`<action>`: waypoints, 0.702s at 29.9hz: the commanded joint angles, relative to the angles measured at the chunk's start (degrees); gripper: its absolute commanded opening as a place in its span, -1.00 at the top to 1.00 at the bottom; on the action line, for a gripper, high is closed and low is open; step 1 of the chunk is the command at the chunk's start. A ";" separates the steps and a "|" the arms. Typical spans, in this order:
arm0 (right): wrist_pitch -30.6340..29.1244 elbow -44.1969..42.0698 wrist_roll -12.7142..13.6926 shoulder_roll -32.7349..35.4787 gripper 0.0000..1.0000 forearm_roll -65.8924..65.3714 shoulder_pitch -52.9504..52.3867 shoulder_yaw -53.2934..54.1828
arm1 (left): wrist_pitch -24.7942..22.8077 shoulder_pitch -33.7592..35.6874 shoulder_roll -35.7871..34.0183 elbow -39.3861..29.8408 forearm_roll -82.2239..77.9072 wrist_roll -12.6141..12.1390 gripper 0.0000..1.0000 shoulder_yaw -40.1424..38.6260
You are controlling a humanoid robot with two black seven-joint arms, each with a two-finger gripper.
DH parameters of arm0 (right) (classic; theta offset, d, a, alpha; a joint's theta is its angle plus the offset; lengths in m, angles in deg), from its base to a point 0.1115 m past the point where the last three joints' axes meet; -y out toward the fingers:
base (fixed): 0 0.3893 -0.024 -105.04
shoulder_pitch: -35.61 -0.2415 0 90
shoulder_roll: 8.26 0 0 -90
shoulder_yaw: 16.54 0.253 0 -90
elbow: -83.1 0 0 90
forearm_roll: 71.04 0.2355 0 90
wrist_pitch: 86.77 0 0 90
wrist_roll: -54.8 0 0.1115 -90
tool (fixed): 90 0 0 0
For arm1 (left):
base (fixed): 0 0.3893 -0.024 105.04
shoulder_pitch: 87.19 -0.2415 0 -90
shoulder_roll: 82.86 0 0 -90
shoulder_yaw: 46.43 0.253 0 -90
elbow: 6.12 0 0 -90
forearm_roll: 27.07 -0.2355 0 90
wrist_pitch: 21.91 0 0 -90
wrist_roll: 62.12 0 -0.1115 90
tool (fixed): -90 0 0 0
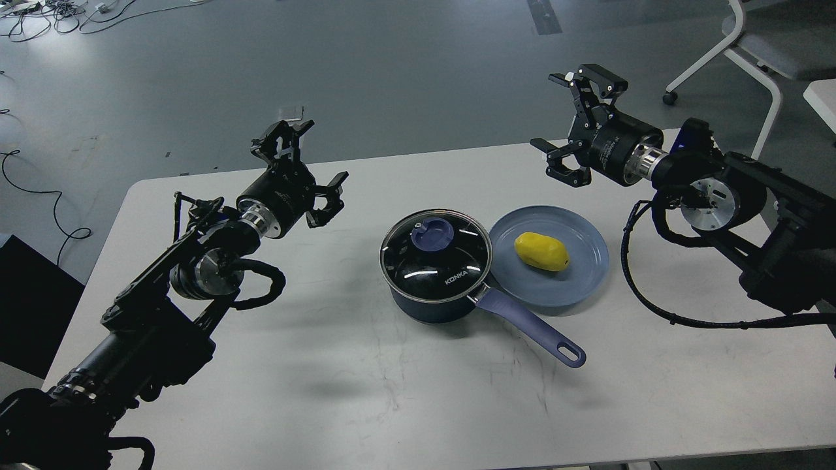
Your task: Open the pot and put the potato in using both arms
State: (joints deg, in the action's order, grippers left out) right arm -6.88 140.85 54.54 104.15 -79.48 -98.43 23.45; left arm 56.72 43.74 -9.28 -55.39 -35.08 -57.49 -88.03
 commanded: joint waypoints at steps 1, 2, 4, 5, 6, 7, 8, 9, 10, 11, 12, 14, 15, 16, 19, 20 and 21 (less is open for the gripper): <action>0.00 0.00 0.00 0.00 -1.00 0.00 -0.08 0.00 | 0.99 -0.06 0.07 0.05 -0.07 -0.05 -0.97 0.20; 0.00 0.00 0.00 0.00 -1.00 0.00 -0.08 0.00 | 1.00 -0.07 0.07 0.05 -0.07 -0.05 -0.97 0.20; 0.00 -0.09 0.00 0.00 -1.00 0.00 -0.17 0.00 | 1.17 -0.07 0.16 0.05 -0.07 -0.05 -0.97 0.20; 0.00 -0.09 0.00 0.00 -1.00 0.00 -0.17 0.00 | 1.26 0.02 0.16 -0.04 -0.07 -0.05 -0.97 0.20; 0.00 -0.09 0.00 0.00 -1.00 0.00 -0.34 0.00 | 1.26 0.02 0.24 0.05 -0.07 -0.05 -0.97 0.20; 0.00 -0.09 0.00 0.00 -1.00 0.00 -0.35 0.00 | 1.26 -0.06 0.25 0.05 -0.07 -0.05 -0.97 0.20; 0.00 -0.09 0.00 0.17 -1.00 0.00 -0.35 0.00 | 1.26 0.02 0.16 0.05 -0.07 -0.05 -0.97 0.20; 0.00 -0.09 0.00 0.18 -1.00 0.00 -0.43 0.00 | 1.26 0.02 0.16 0.05 -0.07 -0.05 -0.97 0.20; 0.00 -0.09 0.09 0.18 -1.00 0.00 -0.61 -0.09 | 1.26 0.02 0.16 0.05 -0.07 -0.05 -0.97 0.20; 0.00 -0.09 0.00 0.26 -1.00 0.00 -0.70 -0.09 | 1.26 0.11 0.16 0.05 -0.07 -0.05 -0.97 0.20; 0.00 -0.09 0.00 0.35 -1.00 0.00 -0.70 -0.09 | 1.26 0.11 0.16 0.05 -0.07 0.03 -0.97 0.20; 0.00 -0.09 0.00 0.44 -1.00 0.00 -0.70 -0.09 | 1.35 0.20 0.07 0.05 -0.07 0.12 -0.97 0.11; 0.00 -0.09 0.00 0.44 -1.00 0.00 -0.70 -0.09 | 1.35 0.20 0.16 0.05 -0.07 0.30 -0.97 -0.07; 0.00 -0.09 0.00 0.61 -1.00 0.00 -0.70 -0.09 | 1.26 0.20 0.24 0.05 -0.07 0.47 -0.97 -0.33; 0.00 -0.09 0.00 1.23 -1.00 0.00 -0.61 -0.09 | 1.43 0.90 0.86 0.05 -1.56 7.22 -0.97 0.54; 0.00 -0.09 0.00 1.49 -1.00 0.00 -0.52 -0.09 | 2.31 1.86 1.03 0.05 -5.74 10.90 -0.97 0.63; 0.00 -0.09 0.00 1.67 -1.00 0.00 -0.52 -0.09 | 3.53 2.56 1.12 0.05 -8.74 12.50 -0.97 0.72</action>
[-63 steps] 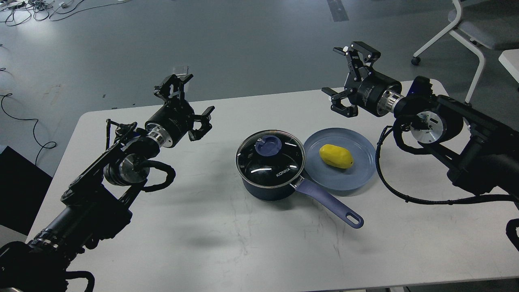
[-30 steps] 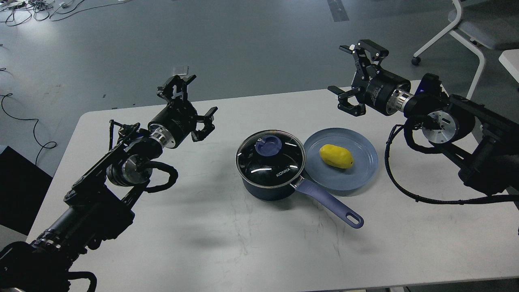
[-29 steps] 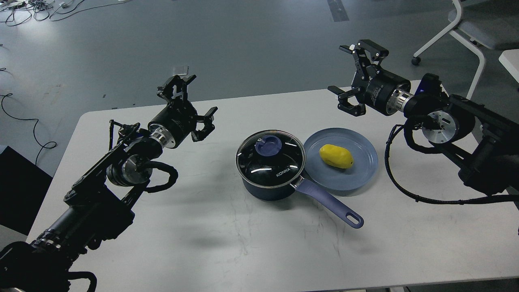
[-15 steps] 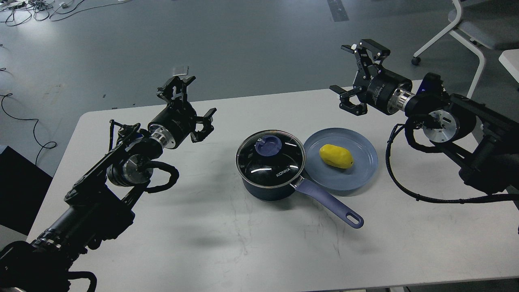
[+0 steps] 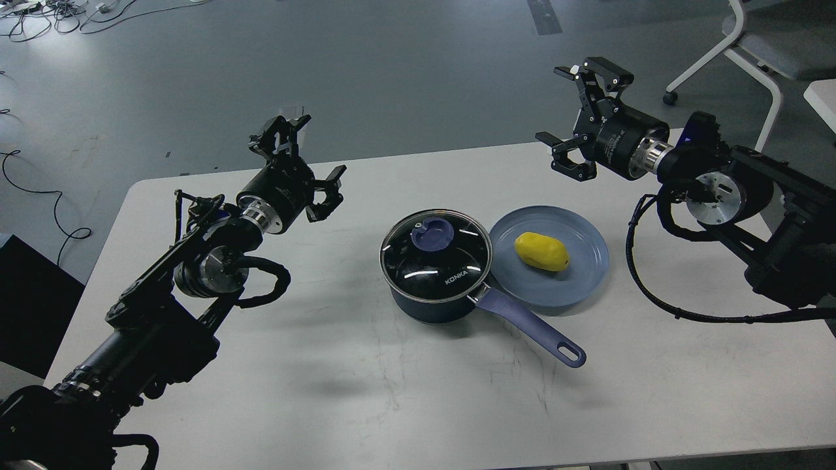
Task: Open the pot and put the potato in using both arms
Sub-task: 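Reach the left gripper over the pot toward the lid's knob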
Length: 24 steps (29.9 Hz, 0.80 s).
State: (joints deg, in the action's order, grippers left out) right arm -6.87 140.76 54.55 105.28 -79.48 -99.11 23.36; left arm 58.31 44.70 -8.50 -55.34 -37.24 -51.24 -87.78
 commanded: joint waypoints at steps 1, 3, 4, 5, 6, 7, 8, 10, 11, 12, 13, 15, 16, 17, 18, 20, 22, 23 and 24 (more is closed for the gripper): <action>0.00 -0.08 -0.02 0.71 -1.00 0.00 0.25 0.01 | 3.70 2.32 0.43 0.00 -10.09 7.40 -0.97 0.48; 0.17 -0.43 -0.02 1.15 -1.00 0.00 0.60 0.18 | 13.33 4.69 0.35 -1.05 -26.39 8.46 -0.97 3.01; 0.26 -0.70 -0.02 1.24 -1.00 0.09 0.69 0.27 | 16.08 5.31 0.17 -1.92 -30.56 8.37 -0.97 4.34; 0.26 -0.96 -0.02 1.41 -1.00 0.09 0.87 0.44 | 20.63 6.18 -0.18 -3.24 -36.52 8.37 -0.97 6.78; 0.35 -1.05 -0.02 1.50 -1.00 0.09 0.95 0.53 | 22.85 6.54 -0.35 -3.95 -38.93 8.37 -0.97 8.20; 0.35 -1.31 -0.02 1.85 -1.00 0.09 1.04 0.62 | 27.22 6.72 -0.62 -5.69 -43.57 8.37 -0.97 10.91; 0.44 -1.40 -0.02 1.94 -1.00 0.09 1.13 0.62 | 29.18 6.81 -0.71 -6.49 -45.62 8.46 -0.97 11.98; 0.53 -1.75 -0.10 2.12 -1.00 0.18 1.31 0.89 | 33.85 6.98 -1.41 -8.43 -51.94 8.99 -0.97 14.71; 0.53 -2.28 -0.19 2.12 -1.00 0.26 1.57 1.23 | 35.95 7.07 -2.37 -8.87 -57.62 9.34 -0.97 16.20; 0.53 -2.72 -0.19 2.12 -1.00 0.26 1.83 1.59 | 36.75 7.24 -2.90 -8.88 -61.07 9.60 -0.97 16.91; 0.53 -3.33 -0.10 2.12 -1.00 0.26 2.27 2.37 | 37.78 7.33 -3.34 -9.22 -68.24 9.87 -0.97 18.57; 0.53 -3.77 -0.10 2.12 -1.00 0.26 2.80 2.90 | 37.78 7.25 -3.43 -9.67 -74.87 10.04 -0.97 19.90; 0.53 -3.95 -0.10 2.12 -1.00 0.35 3.15 3.17 | 37.78 7.25 -3.43 -9.75 -79.17 10.13 -0.97 20.78; 0.53 -4.13 -0.10 2.12 -1.00 0.27 3.33 3.17 | 37.78 7.42 -3.61 -9.93 -80.86 10.22 -0.97 22.00; 0.53 -4.13 -0.10 2.12 -1.00 0.26 3.33 3.08 | 37.78 7.68 -3.70 -10.10 -80.97 10.39 -0.97 22.88; 0.61 -4.74 -0.10 2.12 -1.00 0.26 3.42 3.08 | 37.78 10.48 -4.92 -11.24 -81.58 12.58 -0.97 25.87; 0.61 -5.27 -0.10 2.12 -1.00 0.35 3.42 3.00 | 37.78 11.80 -5.88 -11.42 -81.93 13.98 -0.97 28.23; 0.61 -5.53 -0.10 2.12 -1.00 0.35 3.50 3.00 | 37.78 12.34 -6.42 -11.42 -82.37 14.52 -0.97 29.91; 0.61 -5.88 -0.10 2.12 -1.00 0.27 3.59 2.73 | 37.78 13.65 -7.29 -11.42 -84.03 14.79 -0.97 33.49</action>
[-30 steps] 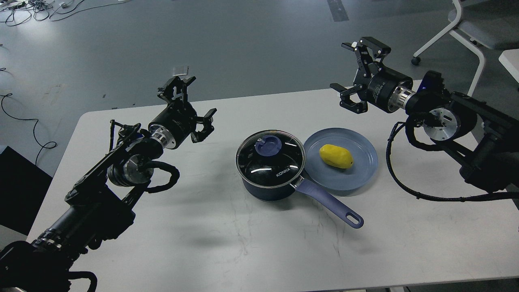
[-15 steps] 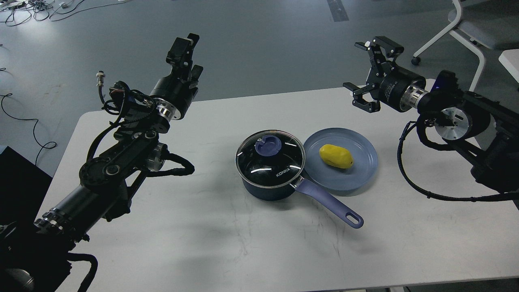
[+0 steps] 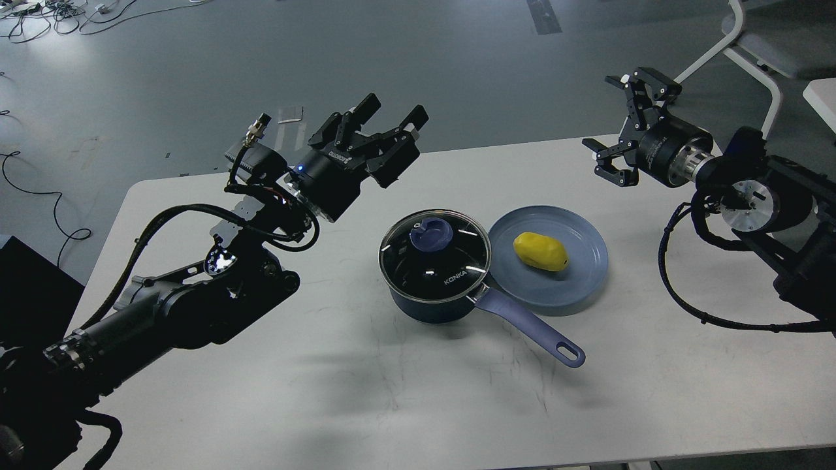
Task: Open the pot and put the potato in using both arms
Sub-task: 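Reach the left gripper over the pot toward the lid's knob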
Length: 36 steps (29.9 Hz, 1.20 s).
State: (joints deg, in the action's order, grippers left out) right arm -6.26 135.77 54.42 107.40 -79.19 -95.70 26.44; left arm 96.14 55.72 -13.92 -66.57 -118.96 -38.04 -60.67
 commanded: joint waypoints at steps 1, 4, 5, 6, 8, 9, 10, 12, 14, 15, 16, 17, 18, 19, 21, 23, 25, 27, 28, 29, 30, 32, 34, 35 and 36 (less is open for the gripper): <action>0.00 -0.98 0.03 0.00 -1.00 -0.03 0.18 -0.44 | -0.05 4.64 -2.32 -0.02 -4.68 1.59 -0.97 9.72; 0.00 -0.99 0.03 0.00 -1.00 -0.03 0.36 -0.70 | -0.05 7.20 -2.58 -0.02 -9.16 1.68 -0.97 15.09; 0.00 -0.99 0.03 0.00 -1.00 -0.03 0.36 -0.79 | -0.05 7.64 -2.58 -0.02 -9.88 1.68 -0.97 15.81; 0.00 -0.99 0.03 0.00 -1.00 -0.03 0.36 -0.88 | -0.05 8.08 -2.58 0.24 -10.93 1.68 -0.97 16.77; 0.00 -0.99 0.03 0.00 -1.00 -0.03 0.36 -0.96 | -0.05 8.18 -2.32 0.42 -10.94 1.77 -0.97 17.48; 0.09 -0.99 0.03 0.00 -1.00 -0.03 0.45 -1.14 | -0.88 8.18 -2.23 0.33 -11.03 1.77 -0.96 17.83; 0.09 -0.99 0.03 0.09 -1.00 -0.03 0.45 -1.23 | -1.41 8.09 -2.06 0.33 -11.03 1.77 -0.96 17.92; 0.09 -0.99 0.03 0.09 -1.00 -0.03 0.62 -1.23 | -1.94 7.83 -1.71 0.16 -11.03 1.86 -0.96 18.01; 0.09 -0.99 0.03 0.09 -1.00 -0.03 0.71 -1.32 | -2.12 7.65 -1.10 0.42 -11.03 1.86 -0.96 18.27; 0.09 -0.99 0.03 0.09 -1.00 -0.03 0.89 -1.32 | -2.21 7.65 -0.31 0.94 -10.94 1.86 -0.96 18.45; 0.09 -0.99 0.03 0.09 -1.00 -0.03 1.06 -1.23 | -2.65 7.65 0.14 1.56 -10.94 1.86 -0.96 18.89; 0.09 -0.99 0.03 0.09 -1.00 -0.03 1.06 -1.23 | -2.65 7.65 0.14 1.56 -10.94 1.86 -0.96 18.89; 0.09 -0.99 0.03 0.17 -1.00 -0.03 1.15 -1.32 | -3.43 7.56 0.31 2.43 -10.94 1.86 -0.96 19.41; 0.09 -0.99 0.11 0.09 -1.00 -0.03 1.15 -1.32 | -3.88 7.47 0.32 2.88 -10.94 1.86 -0.96 19.94; 0.09 -0.99 0.11 0.17 -1.00 -0.03 1.24 -1.32 | -4.84 7.03 0.40 3.32 -10.86 1.86 -0.96 21.43; 0.09 -0.99 0.11 0.18 -1.00 -0.03 1.24 -1.32 | -4.93 6.95 0.49 3.84 -10.85 1.86 -0.97 21.62; 0.09 -0.99 0.11 0.09 -1.00 -0.03 1.15 -1.32 | -5.02 6.68 0.75 4.11 -10.77 1.86 -0.97 21.70; 0.09 -0.99 0.11 0.09 -1.00 -0.12 1.24 -1.32 | -5.02 6.16 1.54 5.42 -10.85 1.86 -0.96 21.70; 0.09 -0.99 0.11 0.09 -1.00 -0.12 1.24 -1.32 | -5.02 6.15 1.63 5.69 -10.85 1.86 -0.96 21.70; 0.09 -0.99 0.11 0.09 -1.00 -0.12 1.24 -1.40 | -5.02 6.15 1.72 5.87 -10.77 1.86 -0.97 21.70; 0.09 -0.99 0.11 0.09 -1.00 -0.12 1.24 -1.40 | -5.11 6.15 1.72 5.87 -10.59 1.86 -0.96 21.70; 0.09 -1.07 0.11 0.09 -1.00 -0.12 1.24 -1.49 | -5.11 6.15 1.72 5.87 -10.42 1.86 -0.96 21.70; 0.09 -1.07 0.11 0.17 -1.00 -0.12 1.24 -2.45 | -5.55 6.07 1.72 5.96 -10.41 1.86 -0.96 21.70; 0.09 -1.07 0.11 0.18 -1.00 -0.12 1.24 -2.81 | -5.90 6.07 1.81 5.96 -10.41 1.86 -0.96 21.70; 0.09 -1.07 0.11 0.18 -1.00 -0.12 1.24 -2.81 | -5.99 5.98 1.81 5.96 -10.41 1.86 -0.96 21.70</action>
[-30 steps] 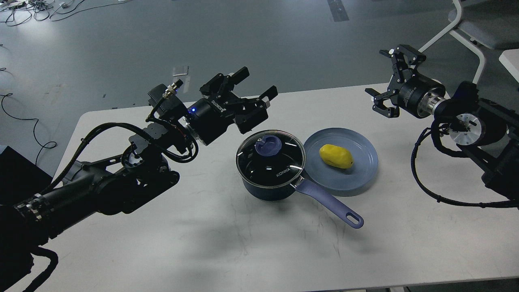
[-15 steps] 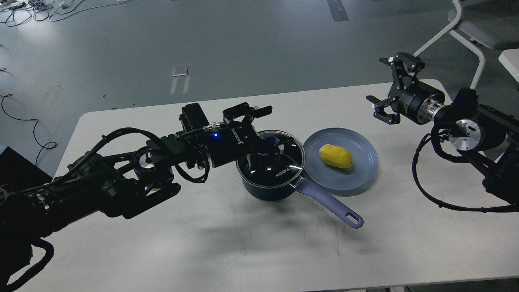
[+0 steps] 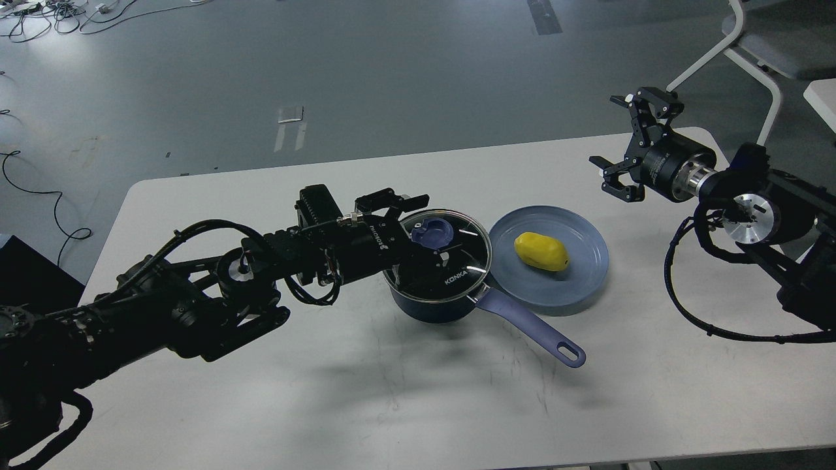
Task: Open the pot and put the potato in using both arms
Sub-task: 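Reach the left gripper over the pot toward the lid's knob, then close the left gripper on the glass lid's blue knob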
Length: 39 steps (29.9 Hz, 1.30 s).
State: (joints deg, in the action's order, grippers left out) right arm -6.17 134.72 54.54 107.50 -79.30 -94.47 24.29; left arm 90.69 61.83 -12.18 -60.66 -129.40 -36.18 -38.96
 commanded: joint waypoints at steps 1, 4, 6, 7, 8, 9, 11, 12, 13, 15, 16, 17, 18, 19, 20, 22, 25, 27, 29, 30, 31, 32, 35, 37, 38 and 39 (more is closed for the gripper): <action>0.00 -0.02 0.00 0.08 -1.00 0.00 0.00 -0.75 | -0.71 -0.30 0.07 0.04 0.03 -0.01 -0.96 0.00; 0.00 -0.02 0.00 0.08 -1.00 0.00 0.00 -0.75 | -0.97 -1.18 0.16 0.13 0.03 -0.01 -0.96 0.00; 0.00 -0.02 0.00 0.08 -1.00 0.00 0.00 -0.66 | -0.97 -1.36 0.16 0.13 0.03 -0.01 -0.96 0.00; 0.00 -0.02 0.00 0.08 -1.00 0.00 0.00 -0.66 | -0.97 -1.45 0.07 0.13 0.03 -0.01 -0.96 0.00; 0.08 -0.02 0.00 0.08 -1.00 0.00 0.00 -0.66 | -1.06 -1.71 0.16 0.22 0.03 -0.01 -0.96 0.00; 0.08 -0.02 0.00 0.08 -1.00 0.00 0.00 -0.66 | -1.06 -1.80 0.16 0.31 0.12 -0.01 -0.96 0.00; 0.08 -0.02 0.00 0.08 -1.00 0.00 0.00 -0.75 | -1.06 -1.71 0.33 1.27 0.12 -0.01 -0.95 0.00; 0.17 -0.02 0.00 0.08 -1.00 0.00 0.00 -0.75 | -1.06 -1.71 0.51 1.36 0.12 -0.01 -0.95 0.00; 0.09 -0.02 0.00 0.08 -1.00 0.00 0.00 -0.75 | -1.06 -1.71 0.60 1.71 0.12 -0.01 -0.95 0.00; 0.17 -0.02 0.00 0.08 -1.00 0.00 0.00 -0.75 | -1.06 -1.71 0.69 1.80 0.12 -0.01 -0.95 0.00; 0.17 -0.11 0.00 0.08 -1.00 0.00 0.00 -0.75 | -1.06 -1.80 0.77 1.89 0.12 -0.01 -0.94 0.00; 0.17 -0.02 0.00 0.08 -1.00 0.00 0.00 -0.75 | -1.06 -1.80 0.78 1.89 0.12 -0.01 -0.92 0.00; 0.17 -0.11 0.00 0.25 -1.00 0.00 0.00 -0.75 | -1.06 -1.89 0.78 1.89 0.20 -0.01 -0.90 0.00; 0.17 -0.28 0.00 0.60 -1.00 0.00 0.00 -0.84 | -1.06 -1.97 0.78 1.98 0.21 -0.01 -0.90 0.00; 0.17 -0.29 0.00 0.69 -1.00 0.00 0.00 -0.84 | -1.06 -1.98 0.86 1.98 0.21 -0.01 -0.90 0.00; 0.17 -0.37 0.00 0.69 -1.00 0.00 0.00 -0.92 | -1.06 -1.89 0.95 2.07 0.29 -0.09 -0.90 0.00; 0.17 -0.37 0.00 1.13 -1.00 0.00 0.00 -1.01 | -1.06 -1.89 1.57 2.50 0.29 -0.09 -0.85 0.00; 0.09 -0.37 0.00 1.22 -1.00 0.00 0.00 -1.10 | -1.06 -1.89 1.57 2.77 0.29 -0.09 -0.82 0.00; 0.17 -0.37 0.00 1.22 -1.00 0.00 0.00 -1.01 | -1.06 -1.80 1.65 2.86 0.38 -0.09 -0.76 0.00; 0.17 -0.37 0.00 1.22 -1.00 0.00 0.00 -1.10 | -1.06 -1.89 1.65 2.86 0.38 -0.09 -0.68 0.00; 0.09 -0.37 0.00 1.22 -1.00 0.00 0.00 -1.10 | -1.06 -1.89 1.65 2.86 0.38 -0.09 -0.66 0.00; 0.17 -0.37 0.00 1.22 -1.00 0.00 0.00 -1.10 | -1.06 -1.80 1.65 2.86 0.38 -0.09 -0.65 0.00; 0.17 -0.37 0.00 1.22 -1.00 0.00 0.00 -1.10 | -1.06 -1.80 1.92 2.86 0.38 -0.09 -0.65 0.00; 0.17 -0.37 0.00 1.22 -1.00 0.00 0.00 -1.10 | -1.06 -1.89 2.01 2.86 0.38 -0.09 -0.65 0.00; 0.17 -0.37 0.00 1.22 -1.00 0.00 0.00 -1.10 | -1.06 -1.89 2.09 2.86 0.38 -0.09 -0.65 0.00; 0.17 -0.46 0.00 1.22 -1.00 0.00 0.09 -1.10 | -1.06 -1.89 2.09 2.86 0.38 -0.09 -0.62 0.00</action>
State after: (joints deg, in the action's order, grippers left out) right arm -6.02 134.34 54.54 108.72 -79.31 -94.46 23.19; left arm 89.62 60.02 -10.20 -57.80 -129.02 -36.29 -38.96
